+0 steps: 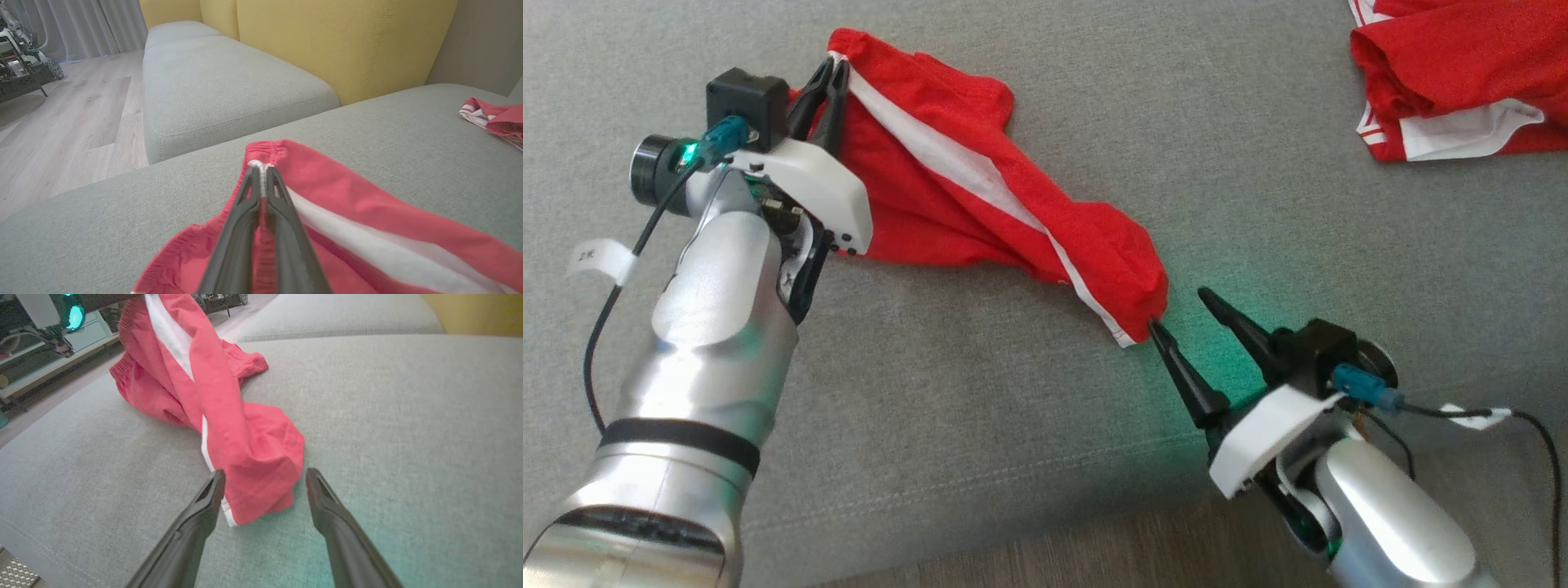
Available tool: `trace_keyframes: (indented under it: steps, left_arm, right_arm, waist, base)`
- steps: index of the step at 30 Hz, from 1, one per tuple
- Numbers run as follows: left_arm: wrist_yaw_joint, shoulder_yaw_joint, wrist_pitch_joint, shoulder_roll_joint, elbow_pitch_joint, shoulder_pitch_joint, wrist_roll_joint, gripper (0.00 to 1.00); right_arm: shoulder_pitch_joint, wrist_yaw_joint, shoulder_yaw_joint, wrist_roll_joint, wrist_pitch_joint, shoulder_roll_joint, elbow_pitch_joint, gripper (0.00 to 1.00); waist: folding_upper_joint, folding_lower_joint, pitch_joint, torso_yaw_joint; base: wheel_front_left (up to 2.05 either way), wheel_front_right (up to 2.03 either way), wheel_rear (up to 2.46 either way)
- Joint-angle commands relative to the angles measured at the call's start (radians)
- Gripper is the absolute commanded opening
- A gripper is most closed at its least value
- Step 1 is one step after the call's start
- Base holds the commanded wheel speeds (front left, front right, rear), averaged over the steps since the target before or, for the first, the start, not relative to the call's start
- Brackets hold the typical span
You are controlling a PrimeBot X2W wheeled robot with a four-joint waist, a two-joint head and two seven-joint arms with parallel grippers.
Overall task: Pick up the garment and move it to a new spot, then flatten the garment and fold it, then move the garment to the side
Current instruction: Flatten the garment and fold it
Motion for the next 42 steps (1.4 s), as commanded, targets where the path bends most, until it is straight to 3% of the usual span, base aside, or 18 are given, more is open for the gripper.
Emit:
trace_keyframes:
  steps: [1, 17, 34, 35, 36, 37, 38, 42]
  left_arm:
    - [0.009, 0.021, -0.012, 0.036, -0.038, -0.016, -0.011, 0.00]
    - [0.016, -0.005, -0.010, 0.028, -0.049, -0.027, -0.017, 0.00]
    - [0.021, -0.029, -0.008, 0.017, -0.053, -0.058, -0.030, 0.00]
    - [0.022, -0.030, -0.008, 0.017, -0.052, -0.059, -0.031, 0.00]
    - [0.022, -0.030, -0.008, 0.017, -0.052, -0.060, -0.032, 0.00]
    - [0.022, -0.031, -0.008, 0.017, -0.051, -0.061, -0.033, 0.00]
    - [0.023, -0.032, -0.008, 0.017, -0.050, -0.062, -0.034, 0.00]
    - [0.024, -0.035, -0.009, 0.019, -0.047, -0.061, -0.038, 0.00]
  right_arm:
    - [0.023, 0.000, 0.036, 0.042, 0.005, -0.013, -0.012, 1.00]
    - [-0.044, 0.000, 0.199, 0.185, -0.038, 0.005, 0.176, 1.00]
    - [-0.158, 0.000, 0.231, 0.220, -0.075, 0.034, 0.289, 1.00]
    - [-0.159, 0.000, 0.233, 0.221, -0.075, 0.032, 0.290, 0.95]
    - [-0.160, 0.000, 0.236, 0.223, -0.075, 0.031, 0.291, 0.78]
    - [-0.162, 0.000, 0.239, 0.224, -0.075, 0.030, 0.292, 0.47]
    - [-0.164, 0.000, 0.243, 0.226, -0.075, 0.028, 0.294, 0.02]
    - [-0.174, 0.000, 0.258, 0.227, -0.075, 0.017, 0.294, 0.00]
  waist:
    - [0.0000, 0.0000, -0.002, 0.001]
    - [0.0000, 0.0000, 0.014, 0.014]
    - [0.0000, 0.0000, 0.047, 0.053]
    - [0.0000, 0.0000, 0.047, 0.054]
    - [0.0000, 0.0000, 0.048, 0.055]
    - [0.0000, 0.0000, 0.048, 0.056]
    - [0.0000, 0.0000, 0.048, 0.057]
    - [0.0000, 0.0000, 0.045, 0.061]
  base:
    - [0.00, 0.00, 0.00]
    - [0.00, 0.00, 0.00]
    - [0.00, 0.00, 0.00]
    - [0.00, 0.00, 0.00]
    - [0.00, 0.00, 0.00]
    - [0.00, 0.00, 0.00]
    - [0.00, 0.00, 0.00]
    - [0.00, 0.00, 0.00]
